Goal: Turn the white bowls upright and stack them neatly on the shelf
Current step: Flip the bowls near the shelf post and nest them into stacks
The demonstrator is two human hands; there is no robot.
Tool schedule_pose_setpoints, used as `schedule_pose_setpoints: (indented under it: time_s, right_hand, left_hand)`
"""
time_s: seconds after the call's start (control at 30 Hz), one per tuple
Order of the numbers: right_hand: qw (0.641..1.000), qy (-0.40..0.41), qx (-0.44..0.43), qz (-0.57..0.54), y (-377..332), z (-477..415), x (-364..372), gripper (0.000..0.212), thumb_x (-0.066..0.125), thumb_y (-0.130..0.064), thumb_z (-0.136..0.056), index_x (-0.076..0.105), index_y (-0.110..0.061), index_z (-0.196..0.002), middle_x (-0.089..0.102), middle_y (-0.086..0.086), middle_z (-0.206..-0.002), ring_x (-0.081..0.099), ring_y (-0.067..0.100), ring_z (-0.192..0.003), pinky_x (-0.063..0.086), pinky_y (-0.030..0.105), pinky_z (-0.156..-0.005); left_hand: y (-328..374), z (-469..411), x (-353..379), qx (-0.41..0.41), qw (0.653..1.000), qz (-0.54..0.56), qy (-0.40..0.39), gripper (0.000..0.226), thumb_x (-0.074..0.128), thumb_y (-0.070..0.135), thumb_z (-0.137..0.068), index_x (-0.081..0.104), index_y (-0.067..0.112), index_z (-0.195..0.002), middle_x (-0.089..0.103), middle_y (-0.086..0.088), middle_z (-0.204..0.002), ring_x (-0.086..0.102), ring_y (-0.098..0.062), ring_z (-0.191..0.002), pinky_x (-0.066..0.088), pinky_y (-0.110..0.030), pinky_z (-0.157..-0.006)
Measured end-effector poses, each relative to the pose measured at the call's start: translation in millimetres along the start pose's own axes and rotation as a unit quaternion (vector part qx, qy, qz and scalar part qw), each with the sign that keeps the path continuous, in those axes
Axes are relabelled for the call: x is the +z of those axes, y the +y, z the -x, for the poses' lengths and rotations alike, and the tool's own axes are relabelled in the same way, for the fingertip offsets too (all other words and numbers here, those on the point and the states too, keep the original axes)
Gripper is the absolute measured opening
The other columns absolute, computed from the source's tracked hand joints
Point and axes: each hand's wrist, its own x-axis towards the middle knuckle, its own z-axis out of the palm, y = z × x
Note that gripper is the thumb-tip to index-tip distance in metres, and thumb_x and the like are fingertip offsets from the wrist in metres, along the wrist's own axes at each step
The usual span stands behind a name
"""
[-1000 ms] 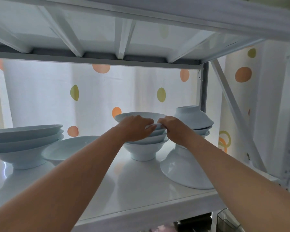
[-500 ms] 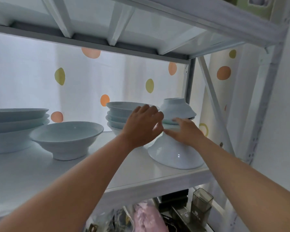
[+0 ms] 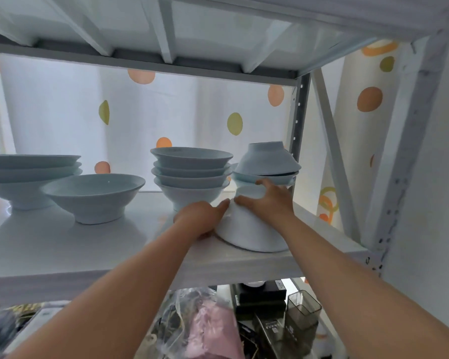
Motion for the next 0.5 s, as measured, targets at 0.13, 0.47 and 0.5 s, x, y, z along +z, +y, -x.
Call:
schedule_pose_setpoints:
  time_s: [0.13, 0.47, 0.5]
  right_hand:
    - [0.996, 0.04, 0.015, -0.079, 8, 0, -19, 0.065, 0.068, -0.062, -0.065, 0.052, -0.025, -0.117, 0.054, 0.014, -0.124, 0.048, 0.032, -0.117, 0.04, 0.035, -0.094]
    - [0.904, 0.089, 0.113, -0.403, 15, 16, -56, 0.055, 0.06, -0.068, -0.059, 0.054, -0.035, -0.103, 0.061, -0.001, -0.111, 0.059, 0.023, -0.101, 0.051, 0.046, -0.093]
    - [0.887, 0.083, 0.122, -0.437, 16, 18, -57, 0.051, 0.061, -0.067, -0.06, 0.054, -0.036, -0.1, 0.063, -0.001, -0.109, 0.061, 0.023, -0.098, 0.052, 0.046, -0.091]
  left_hand:
    - [17, 3, -3, -0.066, 0.977, 0.201, -0.007, 0.066, 0.039, 0.074, -0.079, 0.062, 0.012, -0.086, 0.063, -0.002, -0.067, 0.059, -0.02, -0.058, 0.047, -0.022, -0.059]
    - [90, 25, -12, 0.115, 0.776, 0.616, -0.08, 0.039, 0.061, 0.023, -0.09, 0.059, 0.005, -0.125, 0.068, -0.017, -0.114, 0.068, -0.026, -0.095, 0.058, -0.029, -0.068]
    - [96, 28, -16, 0.131, 0.78, 0.608, -0.066, 0.037, 0.062, 0.018, -0.09, 0.06, 0.001, -0.123, 0.068, -0.019, -0.113, 0.067, -0.027, -0.094, 0.058, -0.028, -0.068]
